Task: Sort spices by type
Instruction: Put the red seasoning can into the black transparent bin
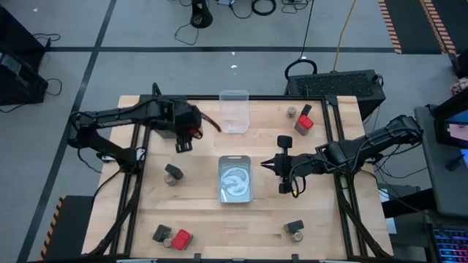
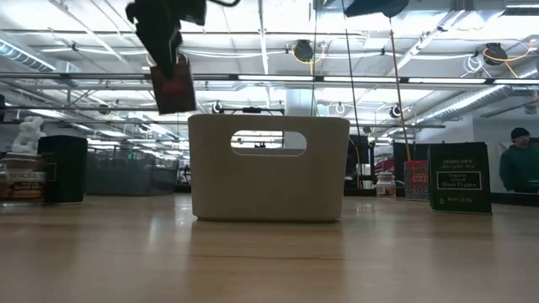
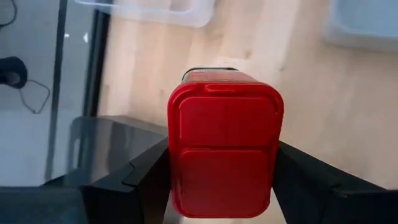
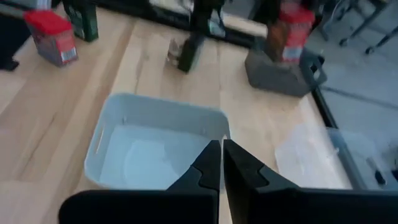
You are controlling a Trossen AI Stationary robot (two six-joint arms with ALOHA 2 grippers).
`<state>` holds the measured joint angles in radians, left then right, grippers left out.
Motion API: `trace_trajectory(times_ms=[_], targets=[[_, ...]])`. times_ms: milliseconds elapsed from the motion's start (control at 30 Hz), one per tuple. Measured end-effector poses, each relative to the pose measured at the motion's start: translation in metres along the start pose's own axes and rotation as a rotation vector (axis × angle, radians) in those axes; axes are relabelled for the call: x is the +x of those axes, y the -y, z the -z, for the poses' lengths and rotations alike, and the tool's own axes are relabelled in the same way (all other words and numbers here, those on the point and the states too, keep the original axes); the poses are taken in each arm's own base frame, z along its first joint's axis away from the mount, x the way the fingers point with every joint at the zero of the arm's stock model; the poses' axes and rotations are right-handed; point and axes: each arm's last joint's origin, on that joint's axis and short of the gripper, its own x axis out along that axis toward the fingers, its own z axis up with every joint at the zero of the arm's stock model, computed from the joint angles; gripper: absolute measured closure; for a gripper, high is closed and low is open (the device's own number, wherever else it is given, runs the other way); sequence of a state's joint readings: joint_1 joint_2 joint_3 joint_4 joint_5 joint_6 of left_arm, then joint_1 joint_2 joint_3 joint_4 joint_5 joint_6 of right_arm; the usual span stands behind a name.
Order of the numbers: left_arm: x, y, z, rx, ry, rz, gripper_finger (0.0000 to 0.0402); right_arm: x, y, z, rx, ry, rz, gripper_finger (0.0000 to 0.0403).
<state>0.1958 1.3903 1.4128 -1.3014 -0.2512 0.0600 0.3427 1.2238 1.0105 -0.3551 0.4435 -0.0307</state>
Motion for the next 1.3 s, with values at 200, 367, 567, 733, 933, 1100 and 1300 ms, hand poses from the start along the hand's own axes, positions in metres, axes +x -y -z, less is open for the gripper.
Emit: trace_trajectory(times_ms=[200, 367, 567, 733, 933, 1100, 1300], targets=[[0.010, -0.043, 0.008, -0.013, -0.041, -0.010, 0.0166, 0.017, 0.012, 0.016, -0.032, 0.021, 0.003, 0.0403], [0.017, -0.084, 0.022, -0.035, -0.069, -0.019, 0.0166, 0.028, 0.031, 0.023, 0.017, 0.014, -0.031, 0.0403], [0.022, -0.129, 0.039, -0.061, -0.056, -0.100, 0.0166, 0.035, 0.046, 0.033, 0.061, -0.007, 0.016, 0.0403], [0.040, -0.150, 0.044, -0.063, -0.067, -0.096, 0.0166, 0.041, 0.054, 0.039, 0.093, 0.039, -0.013, 0.0403], [0.069, -0.159, 0.047, -0.038, -0.168, -0.030, 0.0166, 0.045, 0.064, 0.045, 0.109, 0.080, -0.062, 0.0403], [0.091, -0.165, 0.045, -0.013, -0.225, 0.005, 0.0166, 0.046, 0.069, 0.047, 0.117, 0.067, -0.047, 0.0403], [0.116, -0.168, 0.043, 0.009, -0.330, 0.016, 0.0166, 0.046, 0.069, 0.048, 0.114, 0.057, -0.050, 0.0403]])
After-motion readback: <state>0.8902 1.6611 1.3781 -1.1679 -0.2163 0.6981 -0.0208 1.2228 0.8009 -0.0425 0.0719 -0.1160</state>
